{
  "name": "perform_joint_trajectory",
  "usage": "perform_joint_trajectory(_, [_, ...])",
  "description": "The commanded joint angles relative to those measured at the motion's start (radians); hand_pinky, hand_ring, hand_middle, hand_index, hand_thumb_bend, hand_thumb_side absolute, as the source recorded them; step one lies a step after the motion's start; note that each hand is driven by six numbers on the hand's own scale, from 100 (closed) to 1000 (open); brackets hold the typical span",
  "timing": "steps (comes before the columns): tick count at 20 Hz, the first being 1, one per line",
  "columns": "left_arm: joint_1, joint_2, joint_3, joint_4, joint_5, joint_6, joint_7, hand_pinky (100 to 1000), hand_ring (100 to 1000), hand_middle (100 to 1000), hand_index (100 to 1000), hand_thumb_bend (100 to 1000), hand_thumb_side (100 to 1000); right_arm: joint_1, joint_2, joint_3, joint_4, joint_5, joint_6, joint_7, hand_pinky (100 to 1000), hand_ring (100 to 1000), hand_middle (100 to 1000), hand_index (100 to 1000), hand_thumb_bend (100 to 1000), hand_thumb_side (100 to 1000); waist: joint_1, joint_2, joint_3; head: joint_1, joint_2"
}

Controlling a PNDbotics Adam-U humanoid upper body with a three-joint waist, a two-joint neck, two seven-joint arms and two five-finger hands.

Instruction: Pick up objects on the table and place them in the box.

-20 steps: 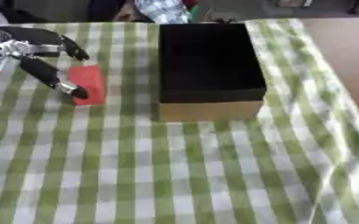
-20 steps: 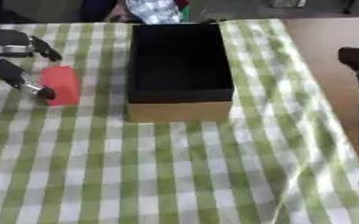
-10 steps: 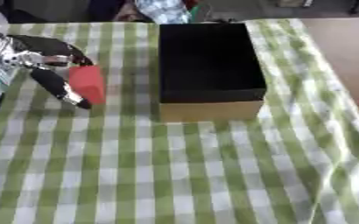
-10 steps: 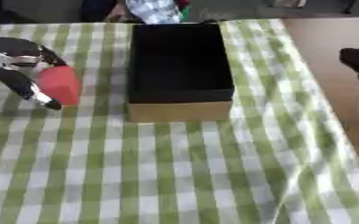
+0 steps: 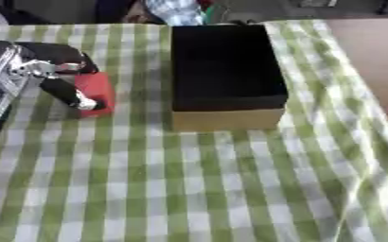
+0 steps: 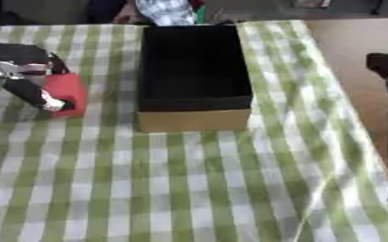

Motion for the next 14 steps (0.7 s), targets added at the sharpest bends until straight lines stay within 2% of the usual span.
perform_joint_trajectory(1, [-0.013,0.023,0.011,-0.042,0.015,0.025,0.034,707,745,621,782,210,652,-0.005,-0.013,-0.001,-0.017,0.004,0.004,0.001,823,742,602,804,100,873,0.016,-0.006,0.0,0.002,0.005])
perform_joint_trajectory(5, [-0.018,0.042,0.009,-0.097,0.023,0.048,0.021,701,759,659,800,123,633,-0.003,-0.016,-0.002,-0.017,0.004,0.005,0.001,823,742,602,805,100,873,0.019,-0.01,0.003,-0.002,0.006])
perform_joint_trajectory(6, [-0.019,0.046,0.011,-0.11,0.024,0.054,0.014,699,769,687,812,114,635,-0.003,-0.016,-0.002,-0.017,0.003,0.006,0.001,823,742,602,805,100,873,0.021,-0.011,0.004,-0.003,0.005])
perform_joint_trajectory(11, [-0.021,0.056,0.024,-0.16,0.044,0.083,-0.001,699,770,700,812,100,634,-0.003,-0.018,-0.002,-0.017,-0.002,0.01,0.002,823,743,602,805,100,874,0.025,-0.017,0.006,-0.006,0.004])
perform_joint_trajectory(14, [-0.029,0.052,0.038,-0.192,0.066,0.113,0.018,680,720,634,764,100,593,-0.004,-0.021,-0.004,-0.017,-0.006,0.009,0.001,823,742,603,805,100,872,0.026,-0.02,0.004,-0.009,0.001])
